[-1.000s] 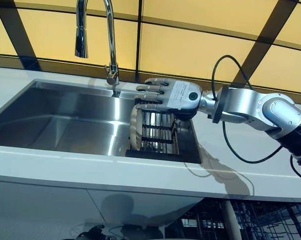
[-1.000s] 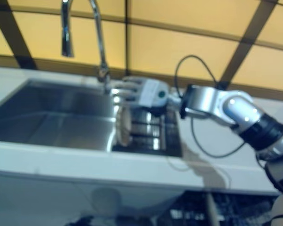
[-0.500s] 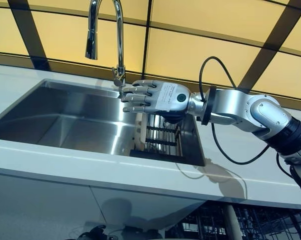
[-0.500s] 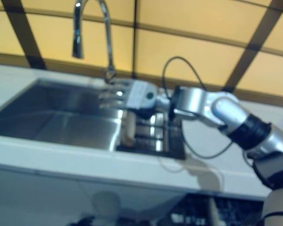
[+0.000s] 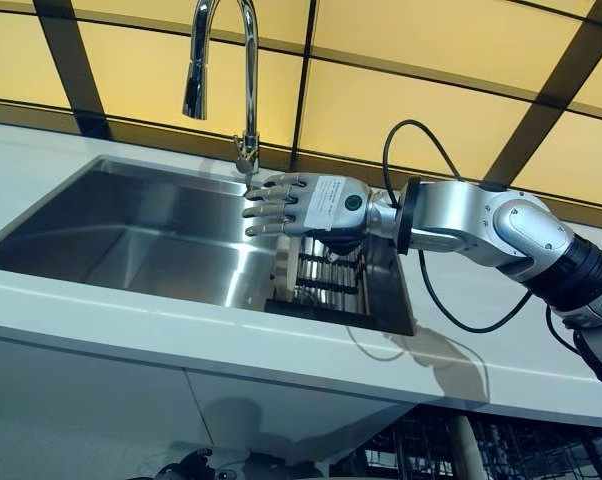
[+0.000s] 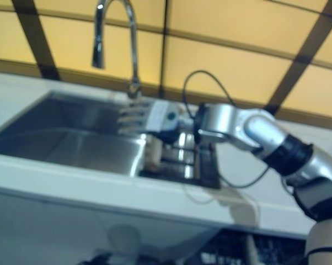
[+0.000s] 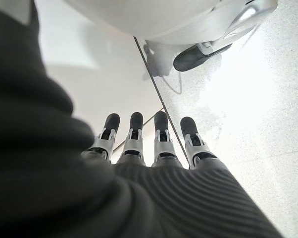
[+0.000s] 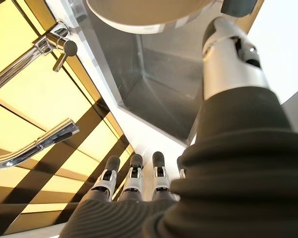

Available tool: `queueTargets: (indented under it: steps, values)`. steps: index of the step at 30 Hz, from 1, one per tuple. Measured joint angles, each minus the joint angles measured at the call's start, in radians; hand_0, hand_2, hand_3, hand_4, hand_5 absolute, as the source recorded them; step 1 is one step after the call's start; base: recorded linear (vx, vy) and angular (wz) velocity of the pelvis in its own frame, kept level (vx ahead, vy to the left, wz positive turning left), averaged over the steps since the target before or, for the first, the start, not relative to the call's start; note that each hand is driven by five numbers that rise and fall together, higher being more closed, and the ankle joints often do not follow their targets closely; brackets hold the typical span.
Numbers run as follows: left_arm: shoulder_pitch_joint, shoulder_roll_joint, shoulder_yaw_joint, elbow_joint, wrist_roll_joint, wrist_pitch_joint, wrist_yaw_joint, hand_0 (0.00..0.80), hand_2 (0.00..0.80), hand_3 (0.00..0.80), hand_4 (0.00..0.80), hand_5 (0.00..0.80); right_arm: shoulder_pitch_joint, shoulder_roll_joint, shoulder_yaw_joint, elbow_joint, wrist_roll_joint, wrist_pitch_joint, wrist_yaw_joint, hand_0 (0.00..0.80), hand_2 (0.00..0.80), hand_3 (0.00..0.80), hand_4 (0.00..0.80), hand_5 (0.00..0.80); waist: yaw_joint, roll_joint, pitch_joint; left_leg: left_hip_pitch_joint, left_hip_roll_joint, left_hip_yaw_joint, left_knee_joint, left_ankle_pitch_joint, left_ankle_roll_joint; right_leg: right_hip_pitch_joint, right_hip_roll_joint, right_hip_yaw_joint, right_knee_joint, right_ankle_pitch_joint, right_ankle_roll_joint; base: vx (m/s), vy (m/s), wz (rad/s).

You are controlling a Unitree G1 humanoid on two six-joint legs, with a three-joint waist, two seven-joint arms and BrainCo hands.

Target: Take plates into dishwasher

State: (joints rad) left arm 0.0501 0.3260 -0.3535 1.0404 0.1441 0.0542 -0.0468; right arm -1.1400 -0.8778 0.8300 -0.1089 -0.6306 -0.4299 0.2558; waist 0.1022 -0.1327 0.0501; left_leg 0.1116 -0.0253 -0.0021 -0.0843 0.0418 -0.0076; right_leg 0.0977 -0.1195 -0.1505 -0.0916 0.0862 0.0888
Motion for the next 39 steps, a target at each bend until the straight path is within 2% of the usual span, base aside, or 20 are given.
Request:
queueTargets:
  steps: [5,12,15,28,39]
  values:
    - [0.000,0.004,0.000,0.000,0.000,0.000,0.000,0.000,0.000,0.000,0.000,0.000,0.000,0.012,0.009,0.017,0.005,0.018,0.018,0.000,0.000,0.000,0.000,0.000,0.003,-0.007,0.004,0.000,0.000,-0.001,0.000,0.000,0.000,0.000,0.000,0.000,0.000,0.000,0.000,0.000,0.000,0.00]
    - [-0.017,0.015,0.000,0.000,-0.001,0.002,0.001,0.000,0.000,0.000,0.000,0.000,0.000,0.051,0.012,0.076,0.002,0.046,0.018,0.000,0.000,0.000,0.000,0.000,0.023,-0.035,0.030,-0.003,0.000,-0.002,0.001,0.000,0.000,-0.002,0.000,-0.002,0.000,0.000,0.000,0.000,0.000,0.00]
    - [-0.022,0.017,0.000,-0.001,-0.001,0.002,0.001,0.000,0.000,0.000,0.000,0.000,0.000,0.094,0.015,0.131,-0.008,0.064,0.018,0.000,0.000,0.000,0.000,0.000,0.025,-0.038,0.038,-0.012,-0.001,-0.008,0.004,0.000,0.000,-0.005,-0.001,-0.009,0.000,-0.001,0.000,0.001,-0.015,0.07]
    - [-0.066,0.019,-0.001,-0.005,-0.002,0.001,0.008,0.000,0.000,0.000,0.000,0.000,-0.001,0.104,0.050,0.238,-0.073,0.090,-0.004,0.000,0.000,0.000,0.000,0.000,0.047,-0.032,0.110,-0.045,-0.006,-0.029,0.024,0.000,0.000,-0.025,-0.004,-0.028,0.000,0.002,-0.004,-0.007,-0.010,0.04]
    - [-0.083,0.041,-0.013,-0.010,-0.005,0.000,0.011,0.000,0.000,0.000,0.000,0.000,-0.005,0.106,0.083,0.271,-0.107,0.089,-0.005,0.000,0.000,0.000,0.000,0.000,0.055,-0.050,0.130,-0.073,-0.011,-0.052,0.033,0.000,-0.001,-0.037,-0.007,-0.052,0.001,0.002,-0.004,-0.015,-0.013,0.06]
